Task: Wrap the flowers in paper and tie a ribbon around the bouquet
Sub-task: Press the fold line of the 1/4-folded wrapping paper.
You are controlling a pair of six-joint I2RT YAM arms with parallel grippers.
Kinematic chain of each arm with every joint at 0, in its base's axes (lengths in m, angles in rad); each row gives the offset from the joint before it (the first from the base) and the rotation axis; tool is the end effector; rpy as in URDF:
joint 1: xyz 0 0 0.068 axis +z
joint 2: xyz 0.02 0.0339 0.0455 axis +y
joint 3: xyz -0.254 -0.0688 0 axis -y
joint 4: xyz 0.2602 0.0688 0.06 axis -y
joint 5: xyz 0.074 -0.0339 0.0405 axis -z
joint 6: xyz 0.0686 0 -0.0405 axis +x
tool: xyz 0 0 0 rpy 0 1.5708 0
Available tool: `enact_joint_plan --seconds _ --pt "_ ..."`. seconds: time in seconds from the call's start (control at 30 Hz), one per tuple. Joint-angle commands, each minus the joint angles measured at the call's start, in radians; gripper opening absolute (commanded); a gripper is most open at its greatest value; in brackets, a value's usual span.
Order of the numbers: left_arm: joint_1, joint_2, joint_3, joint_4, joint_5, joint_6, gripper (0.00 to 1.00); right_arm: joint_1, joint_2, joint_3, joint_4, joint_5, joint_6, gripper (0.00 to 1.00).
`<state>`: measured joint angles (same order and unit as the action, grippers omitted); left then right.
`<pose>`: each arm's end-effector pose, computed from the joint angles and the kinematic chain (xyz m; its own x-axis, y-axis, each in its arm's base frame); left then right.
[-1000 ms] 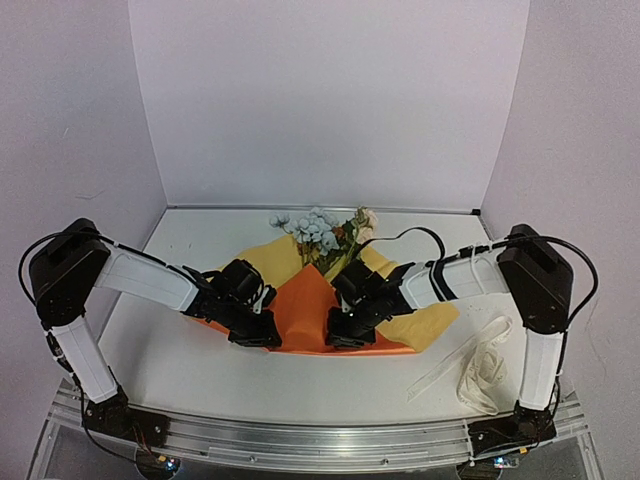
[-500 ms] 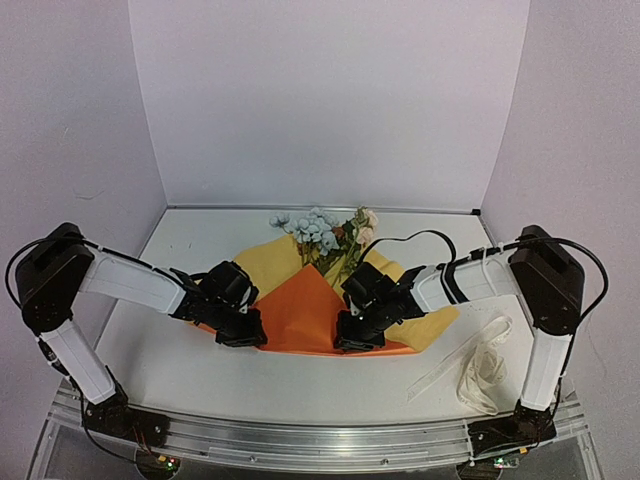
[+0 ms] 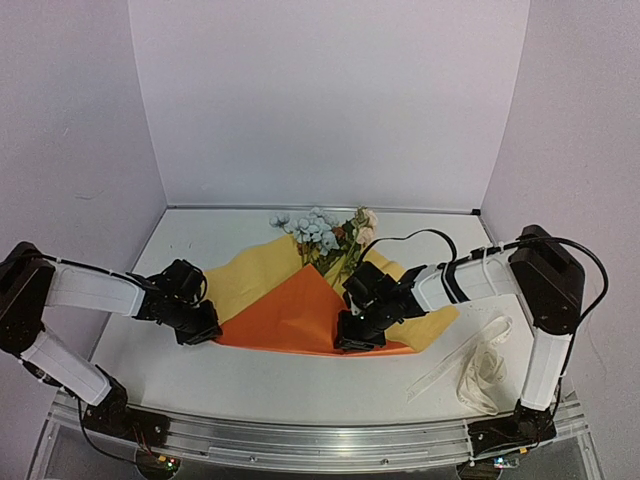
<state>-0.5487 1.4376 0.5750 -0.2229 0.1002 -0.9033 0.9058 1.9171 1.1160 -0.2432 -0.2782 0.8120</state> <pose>0.2246 -0.1454 0.0808 -0.9060 -0.3620 -0.2193 -0.2468 0.8728 -0.4211 0.2324 0.3270 0.0863 -0.9779 -0.1164 -0.1734 -0.1921 0.8272 0.5280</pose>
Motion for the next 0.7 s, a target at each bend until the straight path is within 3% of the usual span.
enact_joint_plan --seconds 0.0,0.27,0.47,0.67 --pt "0.085 -0.028 -0.071 -0.138 -0.059 -0.073 0.16 -0.013 -0.004 -0.033 -0.062 0.009 -0.017 0.21" --pt "0.123 -0.035 -0.043 -0.131 0.0 -0.01 0.1 -0.019 -0.024 0.002 -0.091 -0.024 -0.036 0.22" --pt "0.122 -0.001 0.009 -0.137 0.029 0.059 0.06 0.015 -0.043 0.16 -0.245 -0.071 -0.145 0.31" --pt "0.122 0.014 -0.002 -0.13 0.038 0.071 0.03 0.059 0.03 0.294 -0.277 -0.082 -0.123 0.29"
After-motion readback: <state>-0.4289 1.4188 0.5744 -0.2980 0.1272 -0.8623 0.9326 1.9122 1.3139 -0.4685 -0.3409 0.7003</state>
